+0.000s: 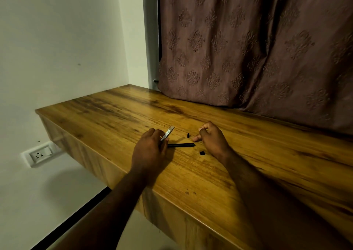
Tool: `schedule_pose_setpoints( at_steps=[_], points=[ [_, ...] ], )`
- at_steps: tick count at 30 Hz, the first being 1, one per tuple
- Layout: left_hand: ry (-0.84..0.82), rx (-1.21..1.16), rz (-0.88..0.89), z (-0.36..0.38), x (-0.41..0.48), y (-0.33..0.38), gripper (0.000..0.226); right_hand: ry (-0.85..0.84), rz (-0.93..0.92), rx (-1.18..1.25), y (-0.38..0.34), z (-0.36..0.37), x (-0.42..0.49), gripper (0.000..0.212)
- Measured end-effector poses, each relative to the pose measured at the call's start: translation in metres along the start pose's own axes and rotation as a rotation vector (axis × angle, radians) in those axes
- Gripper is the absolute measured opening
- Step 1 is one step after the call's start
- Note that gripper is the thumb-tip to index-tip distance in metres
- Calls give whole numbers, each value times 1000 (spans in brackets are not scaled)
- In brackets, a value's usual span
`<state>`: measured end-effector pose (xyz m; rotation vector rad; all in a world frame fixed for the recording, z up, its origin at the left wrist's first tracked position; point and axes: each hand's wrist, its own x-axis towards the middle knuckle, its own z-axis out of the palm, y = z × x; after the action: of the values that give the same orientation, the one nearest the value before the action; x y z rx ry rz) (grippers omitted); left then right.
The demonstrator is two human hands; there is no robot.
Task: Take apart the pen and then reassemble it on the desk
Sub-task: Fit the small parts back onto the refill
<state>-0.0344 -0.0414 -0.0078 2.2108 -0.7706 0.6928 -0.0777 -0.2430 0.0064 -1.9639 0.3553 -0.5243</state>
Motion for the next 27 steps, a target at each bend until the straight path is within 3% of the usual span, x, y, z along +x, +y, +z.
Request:
schedule_pose_setpoints(
  at_steps=[9,13,19,27],
  points=[
    [8,-8,16,-2,-2,2,8,155,20,10,5,-5,1,11],
    [4,-12,11,-1,-1,2,7,277,45,-121,10,-7,1,12],
    [-3,4,12,-1,0,1,9,209,-20,-362,4,-2,-11,14],
    [-10,8,8,-3,-2,3,9,179,-24,-464,1,-1,-20,25]
  ],
)
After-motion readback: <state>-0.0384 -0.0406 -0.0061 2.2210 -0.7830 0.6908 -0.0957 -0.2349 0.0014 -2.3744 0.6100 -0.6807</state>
